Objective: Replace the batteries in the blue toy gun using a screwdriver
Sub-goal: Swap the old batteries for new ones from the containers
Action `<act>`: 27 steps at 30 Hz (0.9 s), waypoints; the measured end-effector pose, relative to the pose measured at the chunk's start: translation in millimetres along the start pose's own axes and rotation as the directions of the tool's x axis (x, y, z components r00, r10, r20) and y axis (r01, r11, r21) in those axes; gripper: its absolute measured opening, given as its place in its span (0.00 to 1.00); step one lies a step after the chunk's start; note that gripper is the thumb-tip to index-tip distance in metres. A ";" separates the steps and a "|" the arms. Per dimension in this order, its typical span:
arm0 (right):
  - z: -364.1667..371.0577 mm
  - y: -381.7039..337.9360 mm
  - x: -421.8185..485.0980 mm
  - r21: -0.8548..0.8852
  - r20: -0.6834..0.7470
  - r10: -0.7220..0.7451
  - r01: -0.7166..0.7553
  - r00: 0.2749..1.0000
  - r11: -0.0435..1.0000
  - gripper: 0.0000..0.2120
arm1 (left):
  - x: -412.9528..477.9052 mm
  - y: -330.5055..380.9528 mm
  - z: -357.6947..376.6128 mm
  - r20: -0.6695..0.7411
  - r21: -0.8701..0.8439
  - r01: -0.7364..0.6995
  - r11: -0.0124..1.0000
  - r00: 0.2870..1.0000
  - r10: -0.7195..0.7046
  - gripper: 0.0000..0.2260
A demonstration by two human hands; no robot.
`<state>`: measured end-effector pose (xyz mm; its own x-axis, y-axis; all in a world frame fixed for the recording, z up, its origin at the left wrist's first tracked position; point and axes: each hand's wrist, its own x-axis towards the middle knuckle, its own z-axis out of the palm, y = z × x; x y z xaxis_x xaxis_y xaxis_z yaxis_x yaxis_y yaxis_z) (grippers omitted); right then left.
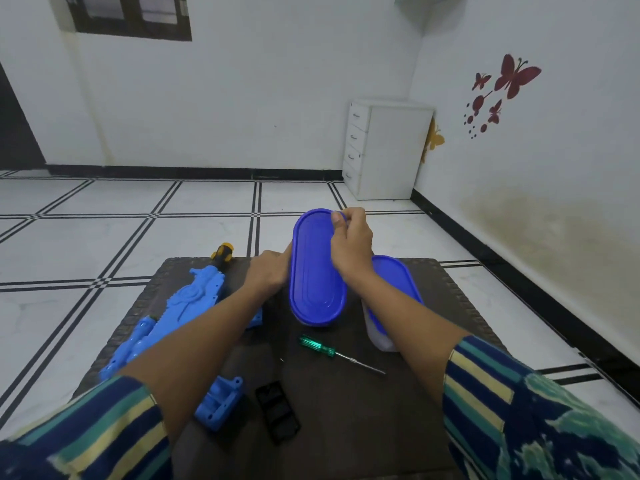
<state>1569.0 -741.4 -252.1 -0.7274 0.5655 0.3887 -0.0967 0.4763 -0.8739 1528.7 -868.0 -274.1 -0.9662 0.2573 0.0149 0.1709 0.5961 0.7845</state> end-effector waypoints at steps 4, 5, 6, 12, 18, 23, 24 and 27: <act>-4.5 2.8 1.5 0.054 0.028 0.094 -0.095 0.995 0.994 0.07 | -4.4 2.7 3.2 0.043 -0.057 -0.053 0.997 0.998 0.055 0.11; -5.2 1.9 0.4 0.080 0.023 0.102 -0.104 0.995 0.991 0.07 | -5.5 2.6 2.6 0.056 -0.018 -0.071 0.997 0.996 0.072 0.08; -6.6 -0.2 -0.4 0.116 0.012 0.112 -0.113 0.994 0.987 0.07 | -4.4 0.8 2.6 0.064 0.019 -0.072 0.997 0.995 0.071 0.08; -39.3 -29.9 10.4 0.424 -0.035 0.204 -0.171 0.978 0.890 0.06 | 2.1 -13.5 3.1 -0.054 0.230 -0.080 0.970 0.994 0.095 0.14; -95.2 -44.8 3.6 0.591 0.004 0.096 -0.080 0.995 0.802 0.09 | -34.6 59.1 1.5 -0.116 -0.453 0.026 0.891 0.989 -0.088 0.26; -114.0 -29.5 -30.4 0.648 0.057 0.070 -0.090 0.996 0.757 0.10 | -55.1 107.9 -1.3 0.420 -0.699 0.426 0.575 0.895 -0.153 0.15; -117.7 -26.3 -36.7 0.664 0.057 0.090 -0.105 0.994 0.740 0.12 | -56.2 111.9 1.3 0.413 -0.729 0.421 0.539 0.899 -0.144 0.12; -126.6 -15.1 -51.7 0.593 0.053 0.183 -0.179 0.982 0.785 0.14 | -59.2 113.7 15.1 0.387 -0.757 0.387 0.526 0.915 -0.116 0.09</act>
<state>1694.1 -692.7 -222.0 -0.7677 0.6068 0.2060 -0.3488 -0.1261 -0.9287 1608.2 -804.0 -195.2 -0.8290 0.4608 -0.3170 -0.4301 -0.1628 0.8880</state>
